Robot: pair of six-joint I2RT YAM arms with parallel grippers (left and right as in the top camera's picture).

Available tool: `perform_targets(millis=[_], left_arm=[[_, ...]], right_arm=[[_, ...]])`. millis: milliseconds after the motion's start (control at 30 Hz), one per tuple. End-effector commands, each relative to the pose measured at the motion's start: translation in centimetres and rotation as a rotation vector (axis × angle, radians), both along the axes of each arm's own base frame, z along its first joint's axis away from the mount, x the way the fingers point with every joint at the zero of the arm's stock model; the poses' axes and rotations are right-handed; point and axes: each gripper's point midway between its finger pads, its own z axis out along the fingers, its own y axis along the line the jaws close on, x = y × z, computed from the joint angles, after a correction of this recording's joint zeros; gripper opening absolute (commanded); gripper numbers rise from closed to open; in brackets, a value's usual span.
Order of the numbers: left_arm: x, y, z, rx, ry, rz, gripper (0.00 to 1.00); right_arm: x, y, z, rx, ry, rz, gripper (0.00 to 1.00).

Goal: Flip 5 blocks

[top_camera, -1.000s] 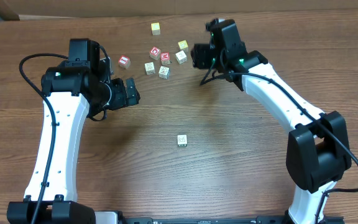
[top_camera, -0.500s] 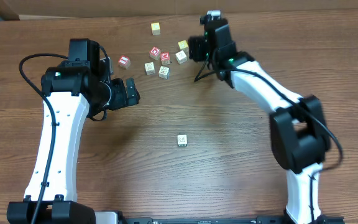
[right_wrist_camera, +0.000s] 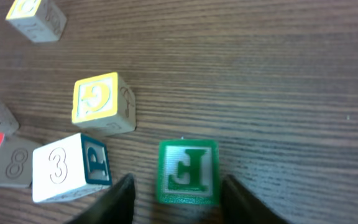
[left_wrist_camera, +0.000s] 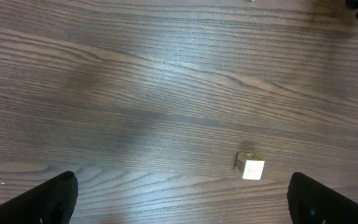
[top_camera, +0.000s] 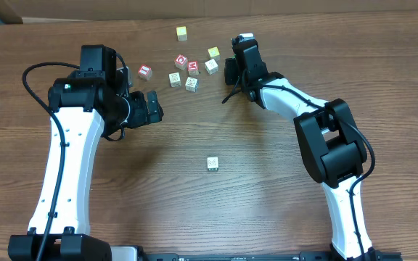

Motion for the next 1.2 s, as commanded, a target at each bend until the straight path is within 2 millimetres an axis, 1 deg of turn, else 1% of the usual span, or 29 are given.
perform_targets(millis=[0,67,133,267,333,433,633,667,700,733,800,900,967,1067,1167], left_arm=[[0.5,0.1,0.6,0.004,-0.022,0.002,1.00],[0.5,0.1,0.6,0.004,-0.022,0.002,1.00],[0.5,0.1,0.6,0.004,-0.022,0.002,1.00],[0.5,0.1,0.6,0.004,-0.022,0.002,1.00],[0.5,0.1,0.6,0.004,-0.022,0.002,1.00],[0.5,0.1,0.6,0.004,-0.022,0.002,1.00],[0.5,0.1,0.6,0.004,-0.021,0.002,1.00],[0.5,0.1,0.6,0.004,-0.022,0.002,1.00],[0.5,0.1,0.6,0.004,-0.022,0.002,1.00],[0.5,0.1,0.6,0.004,-0.022,0.002,1.00],[0.5,0.1,0.6,0.004,-0.022,0.002,1.00],[0.5,0.1,0.6,0.004,-0.021,0.002,1.00],[0.5,0.1,0.6,0.004,-0.022,0.002,1.00],[0.5,0.1,0.6,0.004,-0.022,0.002,1.00],[0.5,0.1,0.6,0.004,-0.022,0.002,1.00]], right_arm=[[0.6,-0.1,2.1,0.009,-0.036,-0.007,0.40],[0.6,0.0,3.1,0.015,-0.050,-0.007,0.40],[0.7,0.0,3.6,0.019,-0.060,-0.007,0.40],[0.4,-0.1,3.2,0.011,-0.042,-0.007,0.39],[0.2,-0.2,3.5,0.008,-0.034,-0.007,0.38],[0.0,-0.3,5.1,0.013,-0.045,-0.007,0.34],[-0.4,-0.4,10.2,0.041,-0.099,-0.004,0.34],[-0.5,-0.5,10.6,0.043,-0.103,-0.004,0.36],[-0.5,-0.5,11.0,0.045,-0.106,-0.004,0.50],[-0.5,-0.5,11.1,0.045,-0.109,-0.004,0.61],[-0.6,-0.5,11.1,0.044,-0.108,-0.004,0.65],[-0.4,-0.8,10.0,0.036,-0.092,-0.010,0.65],[-0.1,-0.8,9.0,0.033,-0.088,-0.011,0.66],[0.6,-0.5,6.8,0.012,-0.099,0.008,0.66],[1.1,-0.3,3.6,-0.009,-0.083,0.019,0.66]])
